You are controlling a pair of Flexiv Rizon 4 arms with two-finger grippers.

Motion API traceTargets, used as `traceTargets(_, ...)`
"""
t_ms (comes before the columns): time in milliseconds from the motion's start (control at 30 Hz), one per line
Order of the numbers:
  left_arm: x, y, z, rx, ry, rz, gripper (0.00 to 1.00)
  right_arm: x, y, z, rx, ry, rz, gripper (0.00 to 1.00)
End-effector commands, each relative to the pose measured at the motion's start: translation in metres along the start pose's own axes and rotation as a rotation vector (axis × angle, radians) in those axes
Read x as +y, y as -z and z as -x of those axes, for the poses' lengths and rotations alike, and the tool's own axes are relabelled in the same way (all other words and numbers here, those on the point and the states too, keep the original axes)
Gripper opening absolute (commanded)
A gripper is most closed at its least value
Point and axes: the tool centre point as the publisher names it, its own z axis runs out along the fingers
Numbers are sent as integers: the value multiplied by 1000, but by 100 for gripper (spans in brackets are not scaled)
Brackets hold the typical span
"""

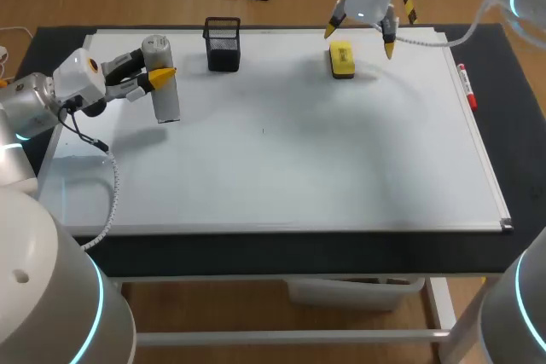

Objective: Pick up the inspection probe, press it on each red-marked spot on the whiteboard one by one, put down the probe, pick up the eraser, and wipe off all the red marks.

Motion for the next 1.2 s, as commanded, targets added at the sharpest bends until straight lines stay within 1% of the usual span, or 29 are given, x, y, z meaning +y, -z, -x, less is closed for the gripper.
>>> traceTargets(33,0,-1,0,-1,-2,-2,0,11,21,-17,-29,-60,-45,100)
traceTargets(67,0,-1,0,-1,-2,-2,0,11,23,-19,-19,-111,-28,100)
traceTargets(133,0,-1,0,-1,-2,-2,0,11,24,-21,-19,-167,-24,100)
traceTargets(167,0,-1,0,-1,-2,-2,0,11,25,-21,3,-201,-17,100)
traceTargets(200,0,-1,0,-1,-2,-2,0,10,25,-22,5,-238,13,100)
traceTargets(233,0,-1,0,-1,-2,-2,0,10,26,-22,-18,-248,14,100)
traceTargets(300,0,-1,0,-1,-2,-2,0,9,29,-27,-27,-324,35,100)
traceTargets(333,0,-1,0,-1,-2,-2,0,8,31,-31,-66,-338,35,100)
traceTargets(400,0,-1,0,-1,-2,-2,0,7,35,-37,-81,-400,47,100)
traceTargets(600,0,-1,0,-1,-2,-2,0,6,53,-59,-173,-537,69,100)
traceTargets(767,0,-1,0,-1,-2,-2,0,6,66,-78,-242,-624,96,100)
traceTargets(800,0,-1,0,-1,-2,-2,0,6,68,-82,-277,-635,95,100)
traceTargets(900,0,-1,0,-1,-2,-2,0,6,71,-94,-330,-680,108,100)
traceTargets(1067,0,-1,0,-1,-2,-2,0,5,81,-103,-411,-722,145,100)
traceTargets(1200,0,-1,0,-1,-2,-2,0,7,87,-108,-472,-738,146,100)
